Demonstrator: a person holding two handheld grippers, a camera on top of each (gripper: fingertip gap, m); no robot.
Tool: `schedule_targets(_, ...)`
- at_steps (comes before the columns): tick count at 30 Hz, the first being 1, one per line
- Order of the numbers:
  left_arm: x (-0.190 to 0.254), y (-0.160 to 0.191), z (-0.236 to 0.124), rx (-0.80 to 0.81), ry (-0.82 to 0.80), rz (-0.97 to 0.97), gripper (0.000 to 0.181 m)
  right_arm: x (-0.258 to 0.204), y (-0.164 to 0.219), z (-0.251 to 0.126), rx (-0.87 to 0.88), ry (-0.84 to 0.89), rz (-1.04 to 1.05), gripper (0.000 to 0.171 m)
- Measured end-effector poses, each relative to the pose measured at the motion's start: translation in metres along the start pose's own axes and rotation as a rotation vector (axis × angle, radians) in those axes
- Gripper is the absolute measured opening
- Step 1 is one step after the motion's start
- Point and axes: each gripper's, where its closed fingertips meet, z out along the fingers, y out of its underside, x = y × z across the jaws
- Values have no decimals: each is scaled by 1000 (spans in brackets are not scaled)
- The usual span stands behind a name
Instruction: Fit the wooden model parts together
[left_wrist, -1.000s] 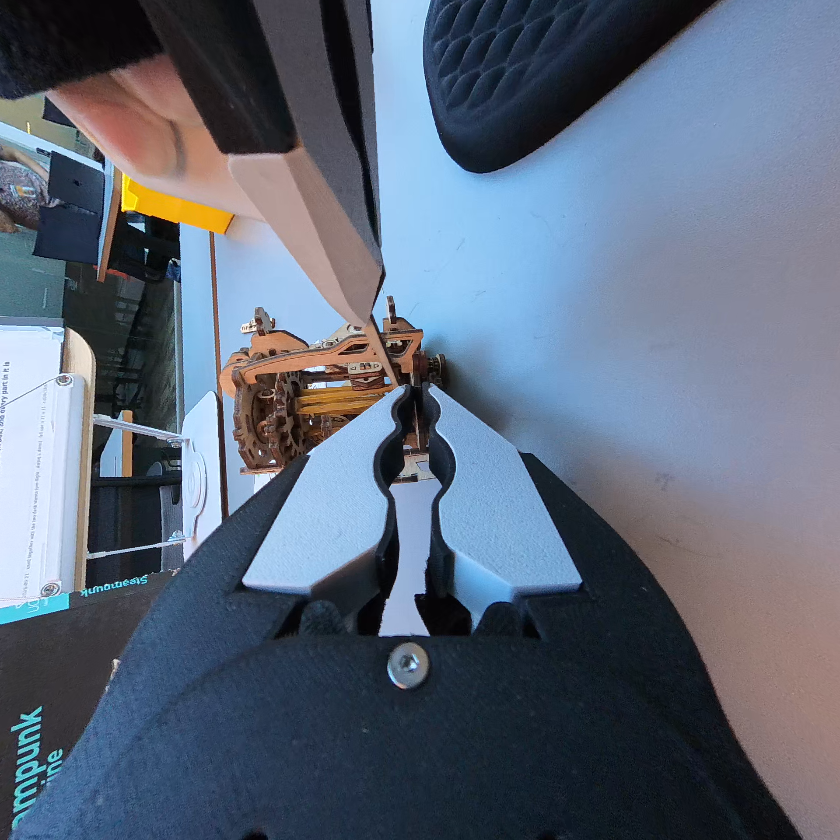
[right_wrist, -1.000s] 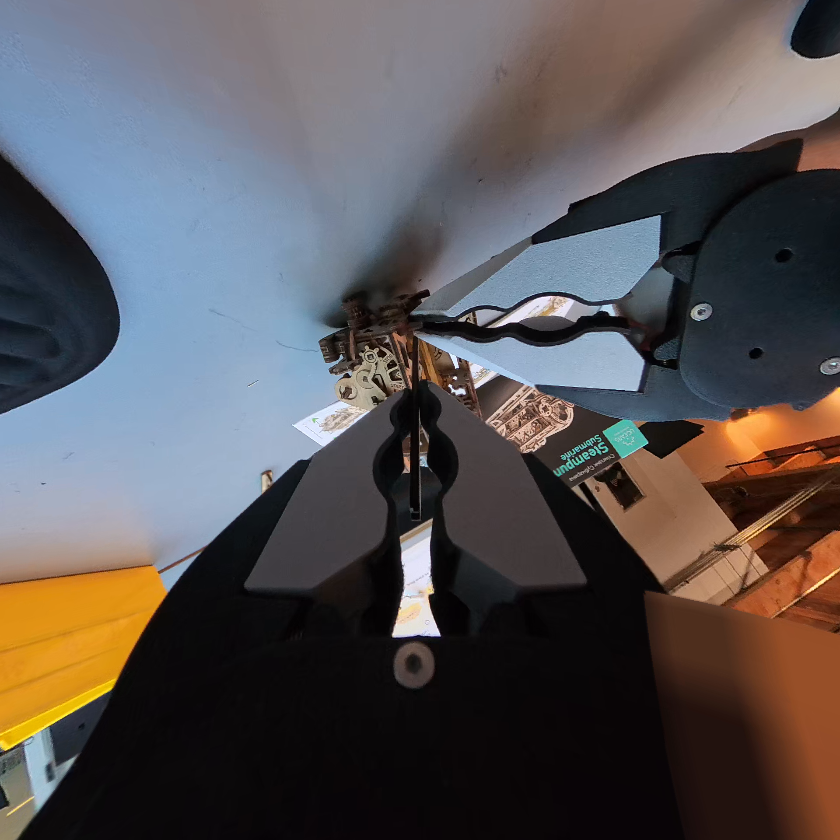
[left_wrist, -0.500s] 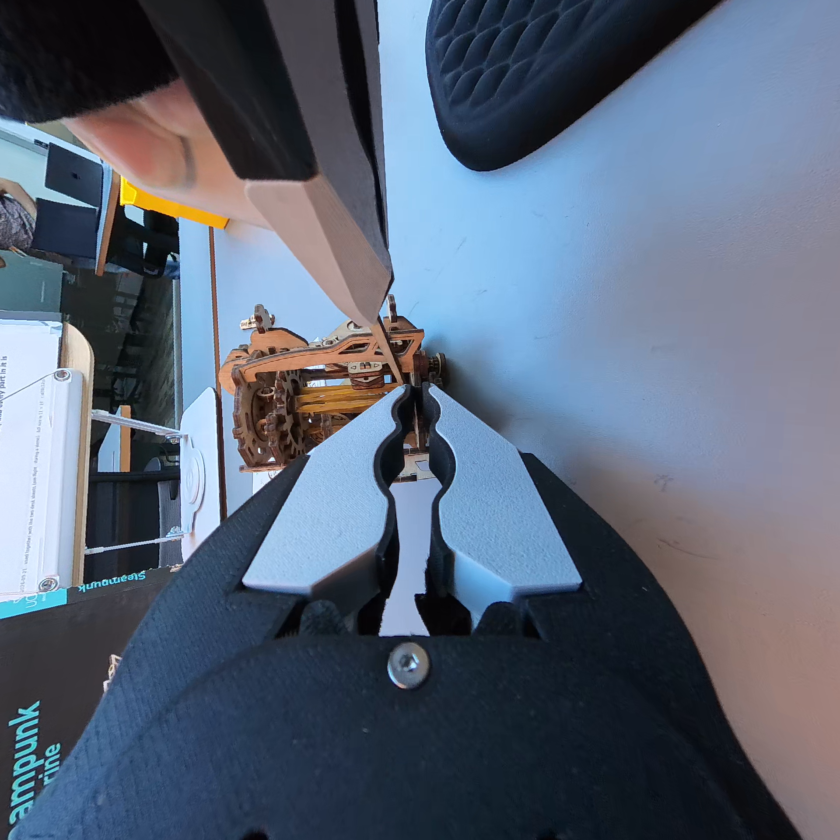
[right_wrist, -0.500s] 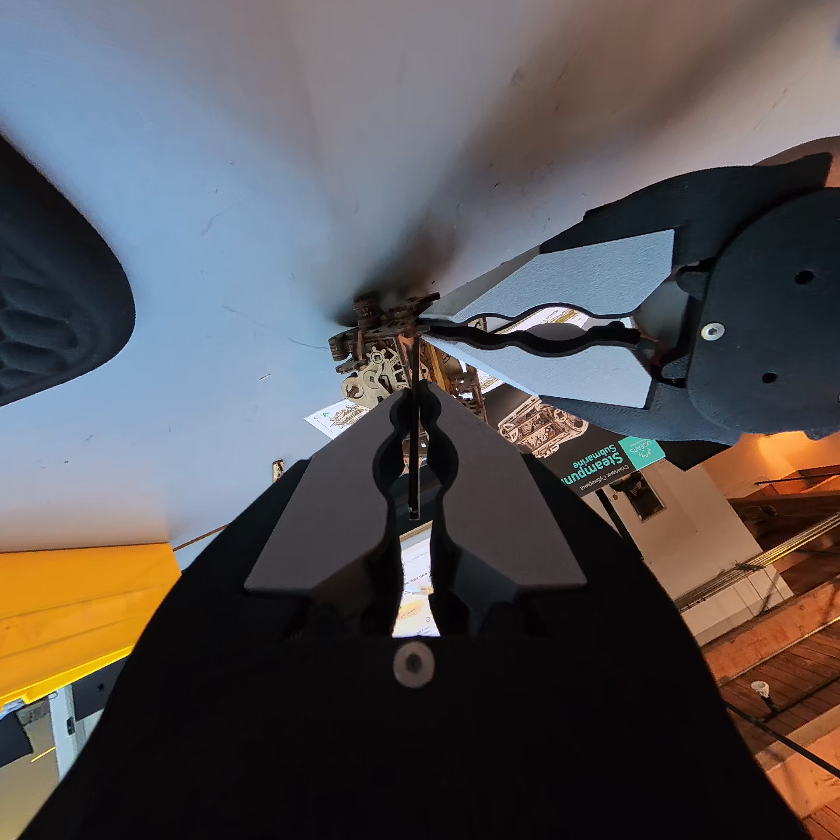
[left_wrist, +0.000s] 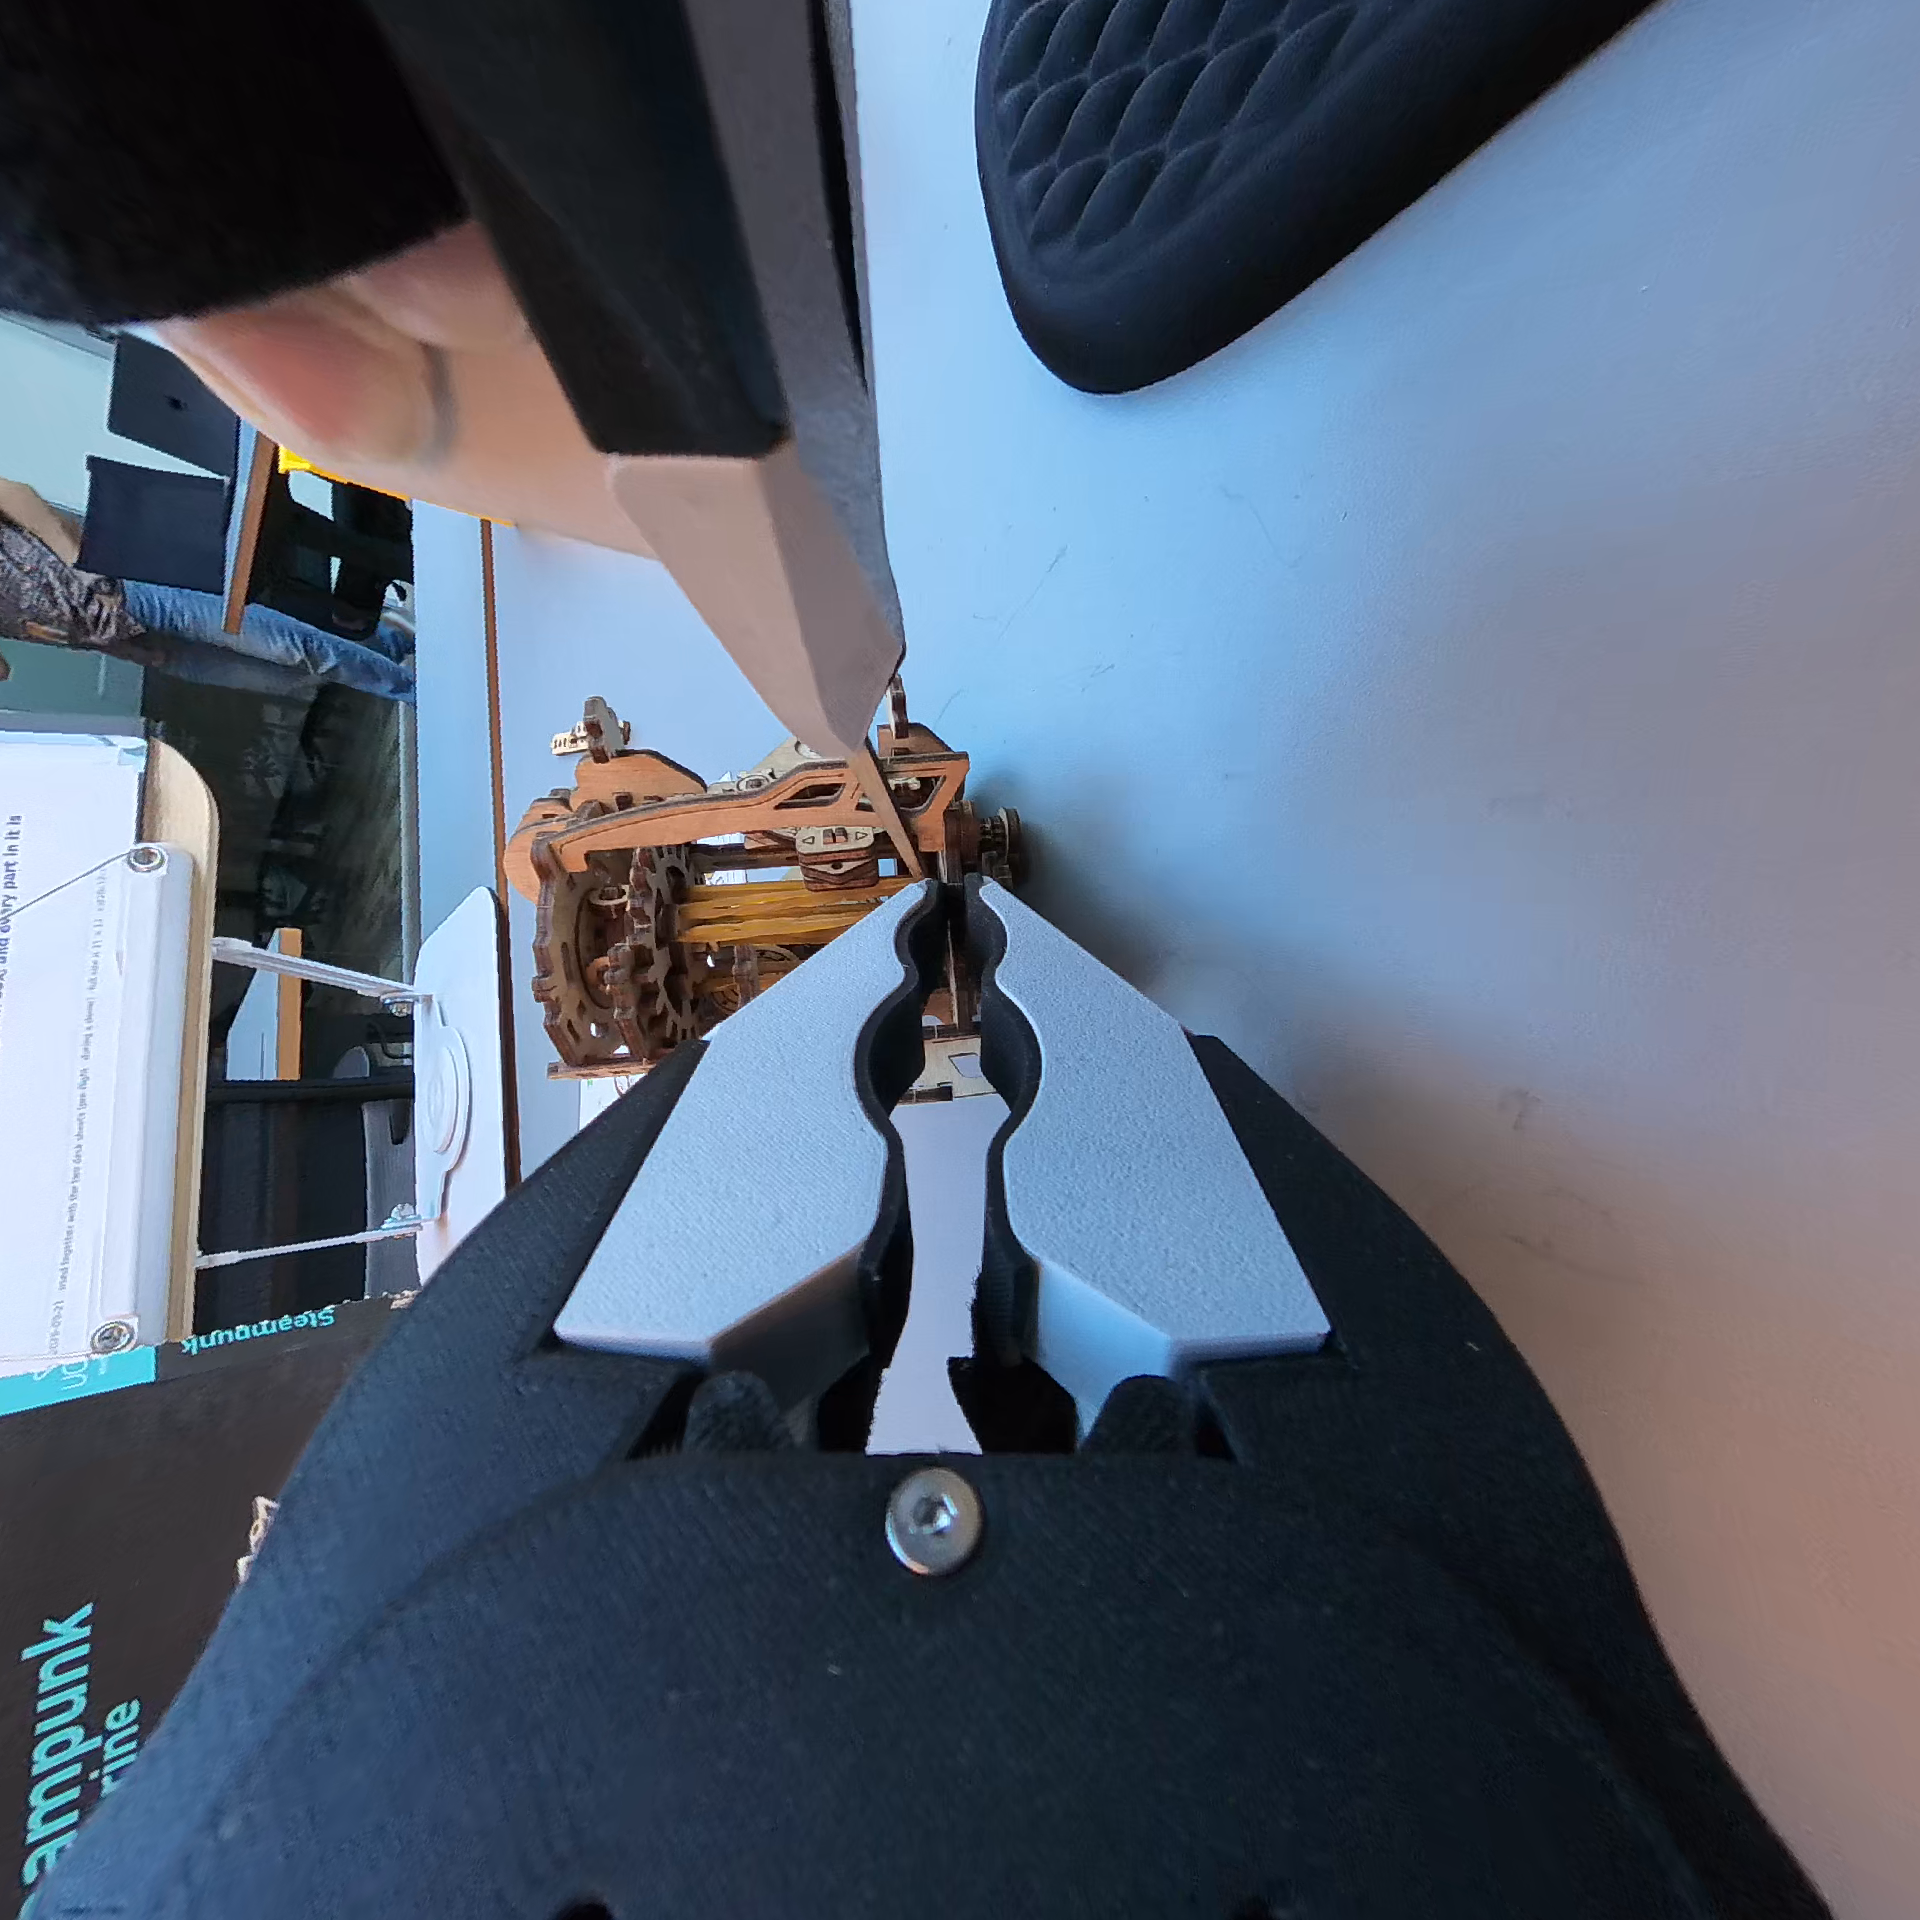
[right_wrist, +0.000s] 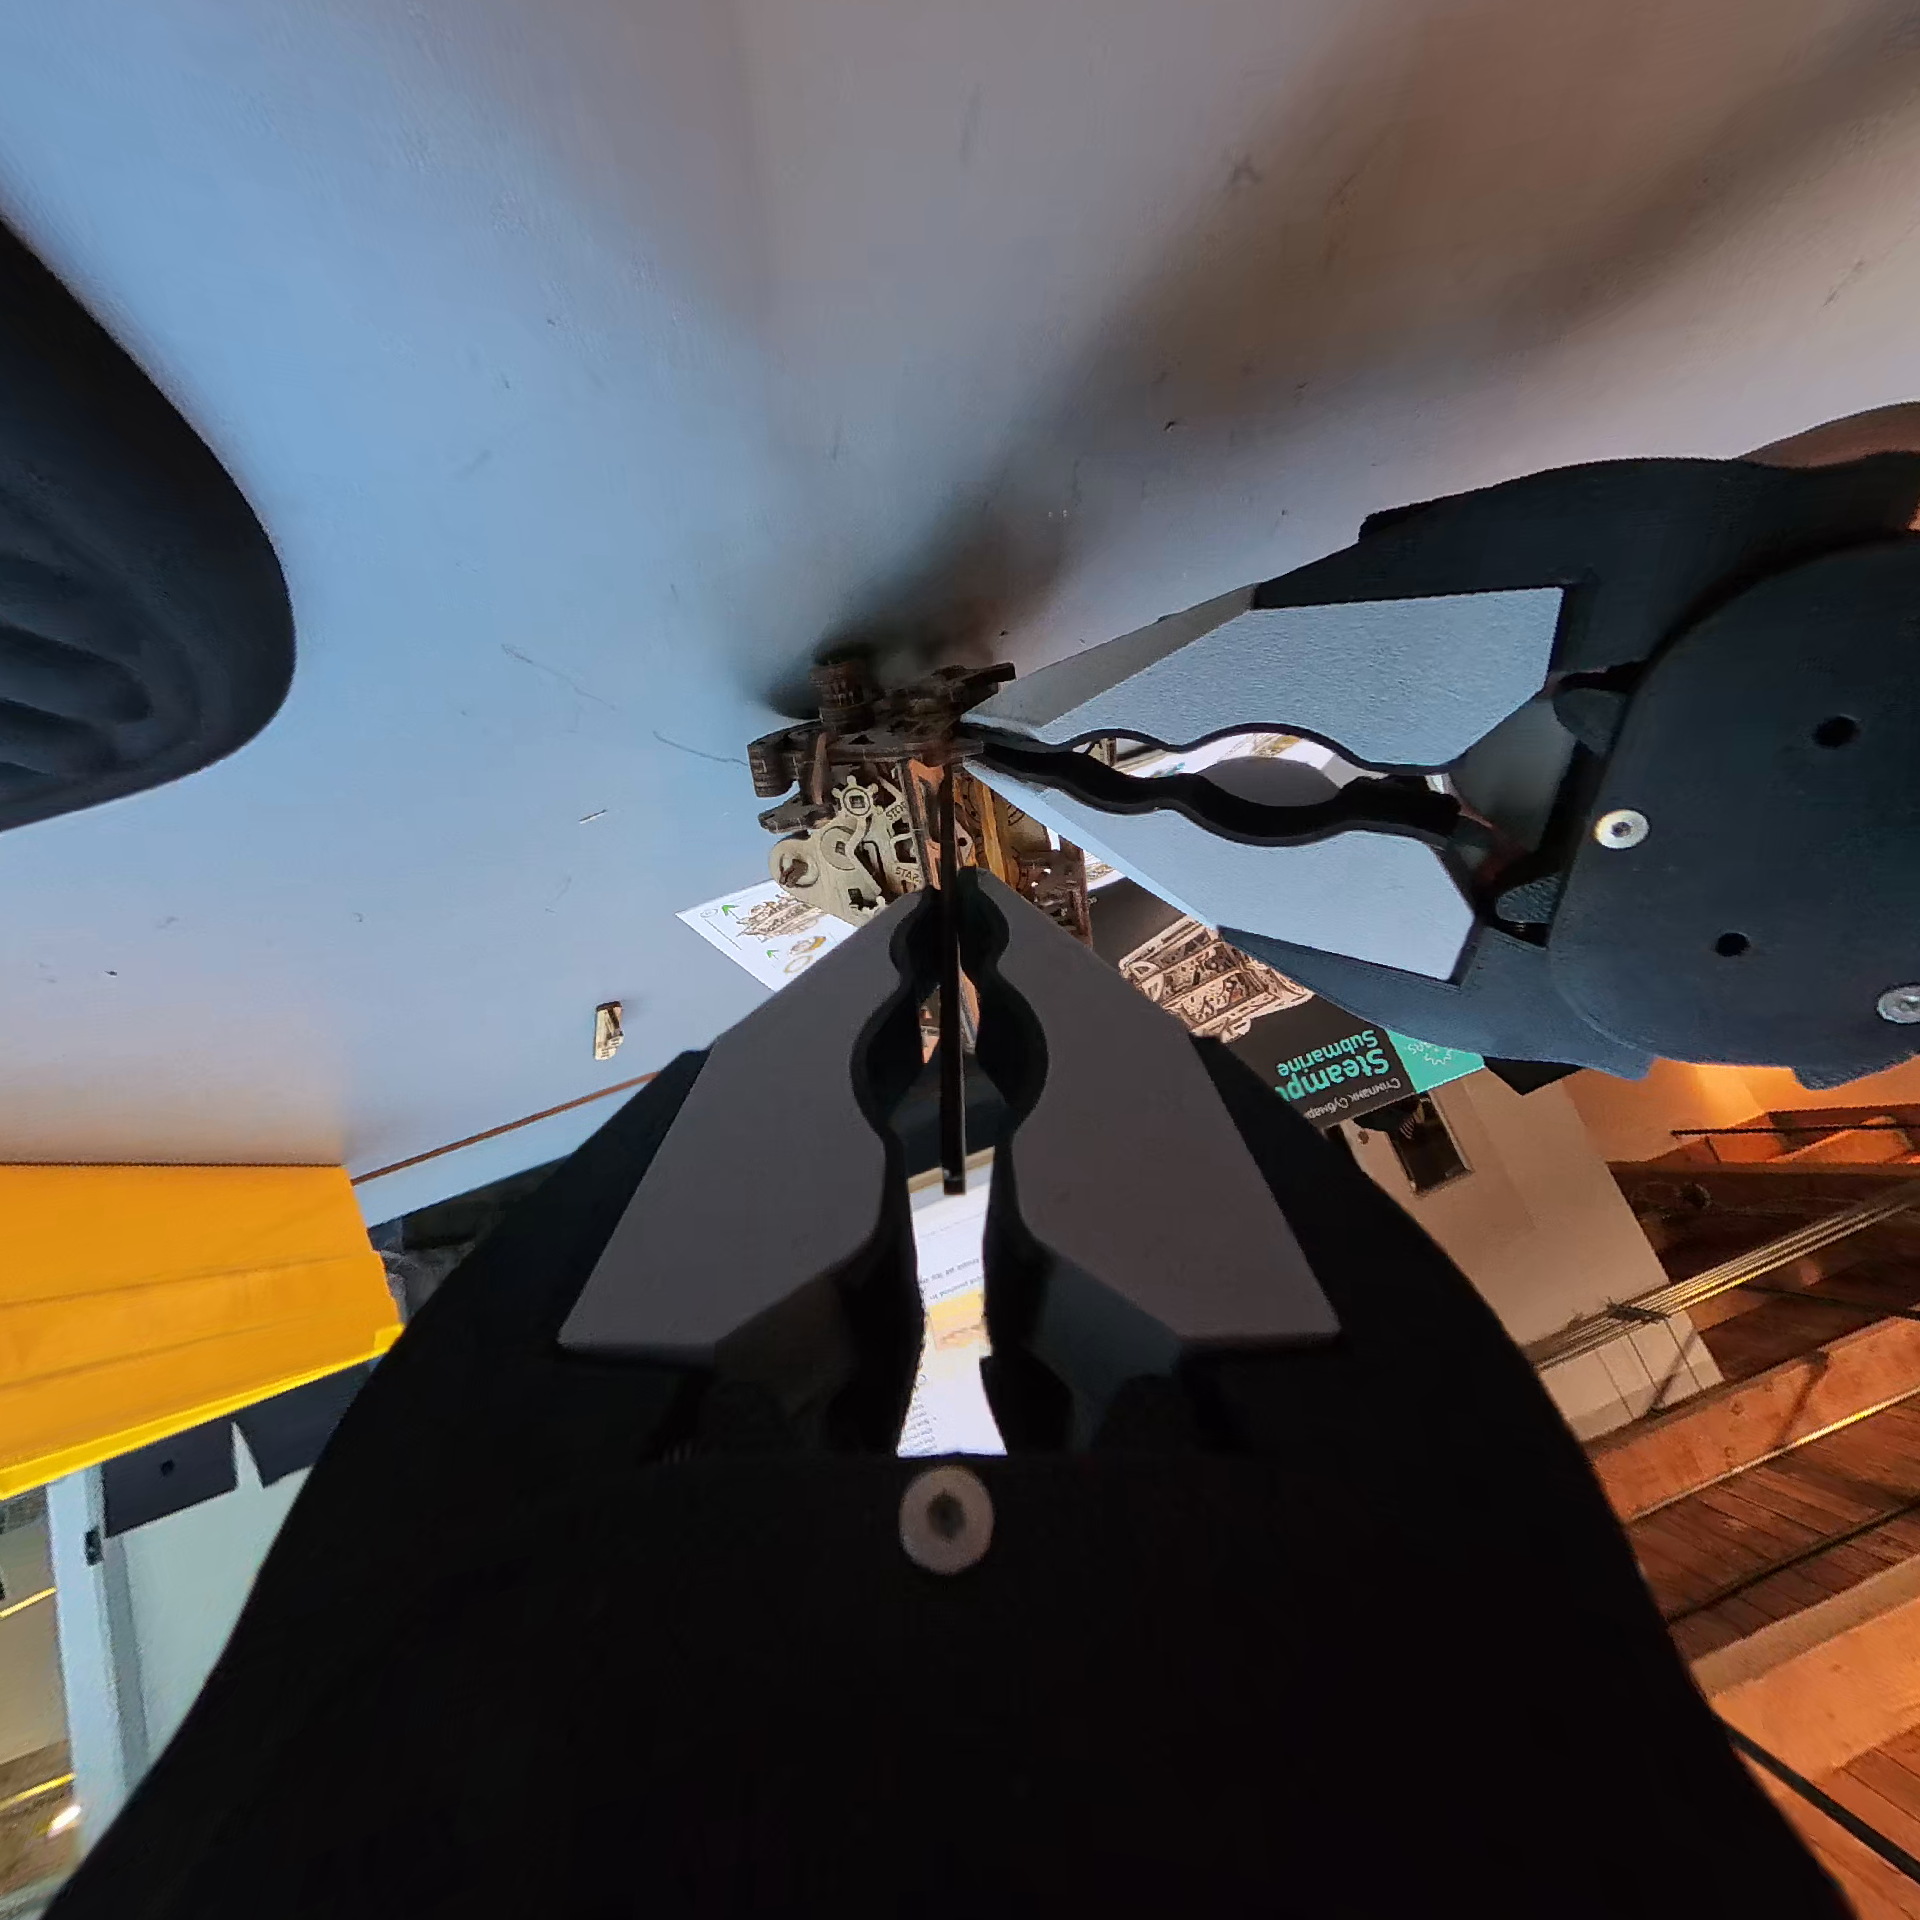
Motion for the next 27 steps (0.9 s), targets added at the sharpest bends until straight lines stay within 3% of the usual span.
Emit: schedule_targets(27, 0, 1, -2, 2, -11, 7, 1, 3, 4, 4, -87, -47, 42, 1)
